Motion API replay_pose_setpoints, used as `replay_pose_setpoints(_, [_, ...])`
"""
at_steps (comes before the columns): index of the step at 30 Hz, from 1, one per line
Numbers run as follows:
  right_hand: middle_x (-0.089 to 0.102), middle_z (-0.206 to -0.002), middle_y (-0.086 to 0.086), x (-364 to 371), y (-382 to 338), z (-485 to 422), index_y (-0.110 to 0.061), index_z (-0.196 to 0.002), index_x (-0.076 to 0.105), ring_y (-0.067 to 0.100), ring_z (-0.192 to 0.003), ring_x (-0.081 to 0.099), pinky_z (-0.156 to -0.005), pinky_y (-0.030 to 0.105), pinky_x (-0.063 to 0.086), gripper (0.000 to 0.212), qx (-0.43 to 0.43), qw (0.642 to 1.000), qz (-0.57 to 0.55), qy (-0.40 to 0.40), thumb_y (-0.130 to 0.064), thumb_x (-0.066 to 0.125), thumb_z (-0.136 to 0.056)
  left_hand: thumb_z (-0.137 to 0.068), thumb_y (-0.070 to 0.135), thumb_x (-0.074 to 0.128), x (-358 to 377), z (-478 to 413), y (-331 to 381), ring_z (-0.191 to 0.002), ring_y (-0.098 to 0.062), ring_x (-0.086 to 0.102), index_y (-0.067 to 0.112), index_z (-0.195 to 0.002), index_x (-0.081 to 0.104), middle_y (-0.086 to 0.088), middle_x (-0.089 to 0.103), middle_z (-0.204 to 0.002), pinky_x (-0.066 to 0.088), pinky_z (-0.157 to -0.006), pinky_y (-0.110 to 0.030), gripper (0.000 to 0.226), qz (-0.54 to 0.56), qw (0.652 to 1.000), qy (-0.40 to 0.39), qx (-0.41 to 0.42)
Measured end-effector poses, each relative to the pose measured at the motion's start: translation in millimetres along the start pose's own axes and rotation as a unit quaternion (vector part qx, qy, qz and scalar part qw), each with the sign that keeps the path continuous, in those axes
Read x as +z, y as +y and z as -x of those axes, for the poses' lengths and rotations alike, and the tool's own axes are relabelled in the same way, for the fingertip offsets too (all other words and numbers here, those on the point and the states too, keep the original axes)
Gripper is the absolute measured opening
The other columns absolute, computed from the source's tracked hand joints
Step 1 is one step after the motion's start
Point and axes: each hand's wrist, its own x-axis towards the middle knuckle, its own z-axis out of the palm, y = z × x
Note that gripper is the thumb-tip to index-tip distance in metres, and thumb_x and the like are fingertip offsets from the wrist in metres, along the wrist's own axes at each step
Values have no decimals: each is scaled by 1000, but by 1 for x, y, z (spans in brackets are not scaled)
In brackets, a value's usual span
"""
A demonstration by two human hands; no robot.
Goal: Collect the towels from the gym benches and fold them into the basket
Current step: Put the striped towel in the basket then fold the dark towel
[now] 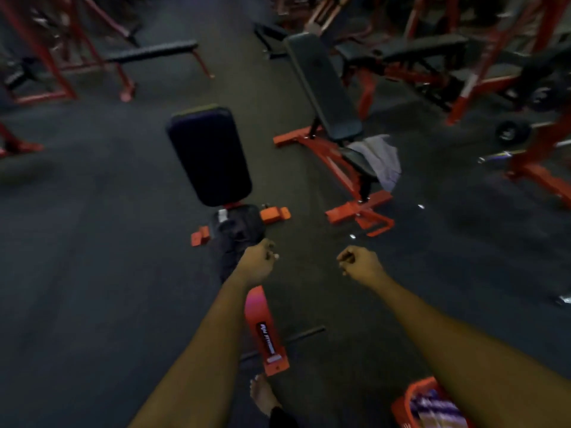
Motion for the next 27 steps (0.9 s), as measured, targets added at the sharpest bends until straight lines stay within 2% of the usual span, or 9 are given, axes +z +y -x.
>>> replay_pose_setpoints(4, [71, -78, 8, 66, -74, -57, -23, -75, 63, 9, -55, 62, -65, 22, 52, 23, -31, 998, 1, -46, -1, 65, -81, -93, 18, 53, -58, -29, -80, -100, -36, 62, 6, -119, 55, -17, 68, -108, 48, -79, -37, 29, 12, 998, 29, -61])
replay_pose_setpoints(8, [72, -76, 9, 124, -131, -104, -26, -72, 62, 21, -66, 70, -75, 36, 58, 25, -58, 994, 16, -87, -3, 67, -80, -91, 19, 55, -99, -55, -144, -105, -36, 62, 7, -116, 57, -17, 68, -113, 44, -81, -31, 28, 32, 992, 53, -111])
replay_pose_setpoints(12, [71, -73, 8, 156, -159, -135, -20, -78, 66, 23, -74, 73, -77, 38, 59, 17, -62, 992, 36, -107, -4, 68, -78, -91, 17, 55, -118, -76, -175, -105, -34, 61, 5, -113, 58, -16, 67, -114, 47, -82, -33, 25, 54, 989, 36, -129])
replay_pose_setpoints(14, [70, -73, 6, 167, -167, -154, -23, -77, 65, 24, -75, 73, -76, 36, 59, 18, -59, 990, 47, -118, -5, 69, -78, -91, 16, 55, -121, -90, -187, -102, -33, 62, 4, -113, 58, -16, 68, -111, 45, -76, -30, 24, 72, 987, 41, -139])
replay_pose_setpoints(16, [70, -73, 5, 174, -168, -168, -24, -75, 63, 23, -75, 73, -75, 34, 58, 20, -52, 989, 60, -124, -5, 68, -78, -92, 15, 55, -118, -101, -193, -96, -31, 63, 4, -114, 58, -16, 68, -106, 41, -72, -28, 25, 83, 985, 31, -147])
replay_pose_setpoints(19, [72, -77, 9, 186, -161, -197, -18, -78, 68, 25, -76, 72, -77, 39, 59, 15, -41, 988, 59, -138, -3, 68, -77, -92, 16, 56, -105, -125, -205, -91, -31, 64, 4, -113, 58, -15, 68, -101, 47, -72, -33, 25, 98, 981, 8, -169])
replay_pose_setpoints(23, [74, -93, 12, 208, -142, -237, -6, -94, 71, 20, -84, 67, -77, 28, 52, 17, -53, 976, 94, -189, -3, 69, -78, -89, 18, 62, -68, -158, -224, -84, -27, 64, 5, -103, 60, -14, 69, -95, 54, -76, -39, 19, 123, 968, -15, -216])
replay_pose_setpoints(27, [67, -115, 10, 246, -114, -289, -7, -108, 68, 25, -107, 64, -95, 37, 51, 31, -110, 940, 152, -284, -2, 67, -78, -84, 19, 68, -7, -195, -250, -89, -28, 66, 4, -97, 63, -13, 70, -95, 49, -71, -33, 20, 130, 952, -37, -275])
